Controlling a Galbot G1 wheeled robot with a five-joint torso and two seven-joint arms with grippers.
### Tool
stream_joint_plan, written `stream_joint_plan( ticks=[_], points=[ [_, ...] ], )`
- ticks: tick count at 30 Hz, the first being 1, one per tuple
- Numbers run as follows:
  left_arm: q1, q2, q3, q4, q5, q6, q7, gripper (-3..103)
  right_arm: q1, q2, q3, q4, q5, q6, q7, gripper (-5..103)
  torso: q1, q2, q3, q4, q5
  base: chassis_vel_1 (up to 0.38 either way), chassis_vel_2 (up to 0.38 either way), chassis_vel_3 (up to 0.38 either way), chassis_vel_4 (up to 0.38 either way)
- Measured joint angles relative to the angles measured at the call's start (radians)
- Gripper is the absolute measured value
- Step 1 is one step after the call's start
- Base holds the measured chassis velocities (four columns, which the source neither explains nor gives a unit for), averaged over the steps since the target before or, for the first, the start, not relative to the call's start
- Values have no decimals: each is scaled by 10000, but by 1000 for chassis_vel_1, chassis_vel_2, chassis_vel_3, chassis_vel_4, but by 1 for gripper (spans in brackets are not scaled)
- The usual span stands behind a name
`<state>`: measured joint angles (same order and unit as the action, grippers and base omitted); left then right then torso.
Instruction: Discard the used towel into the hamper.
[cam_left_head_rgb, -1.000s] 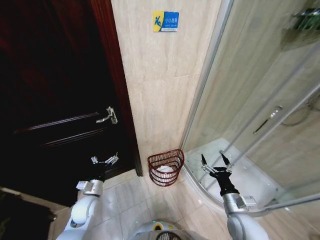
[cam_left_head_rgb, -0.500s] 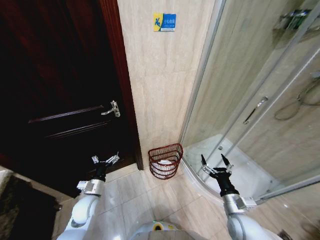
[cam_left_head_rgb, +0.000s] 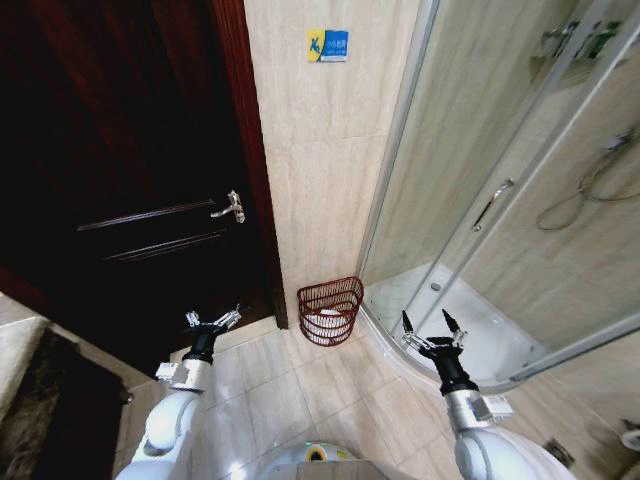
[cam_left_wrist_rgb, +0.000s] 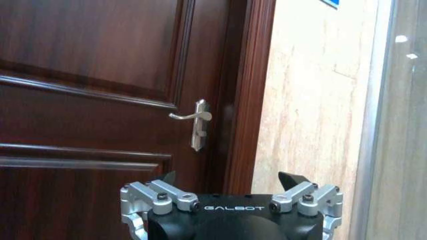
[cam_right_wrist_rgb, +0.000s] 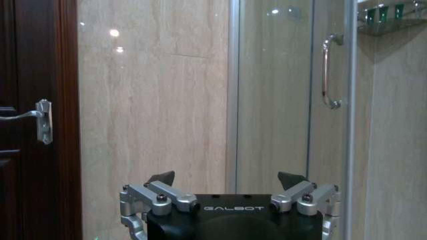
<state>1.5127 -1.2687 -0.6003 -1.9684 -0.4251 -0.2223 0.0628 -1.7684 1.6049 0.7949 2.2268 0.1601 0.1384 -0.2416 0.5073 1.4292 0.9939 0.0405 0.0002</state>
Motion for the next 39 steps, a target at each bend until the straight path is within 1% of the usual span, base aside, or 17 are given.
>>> stream_joint_plan(
  ticks=[24, 25, 31, 39],
  points=[
    [-41, -55, 211, -29, 120, -3, 7, 100, 7, 22, 19, -152, -99, 70, 14, 100, 0, 0, 0, 0, -4, 116, -115, -121, 120],
    [-44, -55, 222, -29, 124, 0, 7, 100, 19, 24, 20, -175, -99, 125, 34, 100, -1, 1, -1, 0, 0, 113, -71, -82, 108],
    [-79, -58, 273, -53, 144, 22, 7, 100, 26, 27, 21, -220, -107, 180, 71, 100, -6, 3, -2, 0, -2, 72, -57, -48, 76],
    [-126, -56, 298, -81, 151, 55, 6, 100, 19, 32, 20, -172, -112, 12, 50, 100, 4, -1, 1, -1, -3, 0, 0, 0, 0]
  ],
)
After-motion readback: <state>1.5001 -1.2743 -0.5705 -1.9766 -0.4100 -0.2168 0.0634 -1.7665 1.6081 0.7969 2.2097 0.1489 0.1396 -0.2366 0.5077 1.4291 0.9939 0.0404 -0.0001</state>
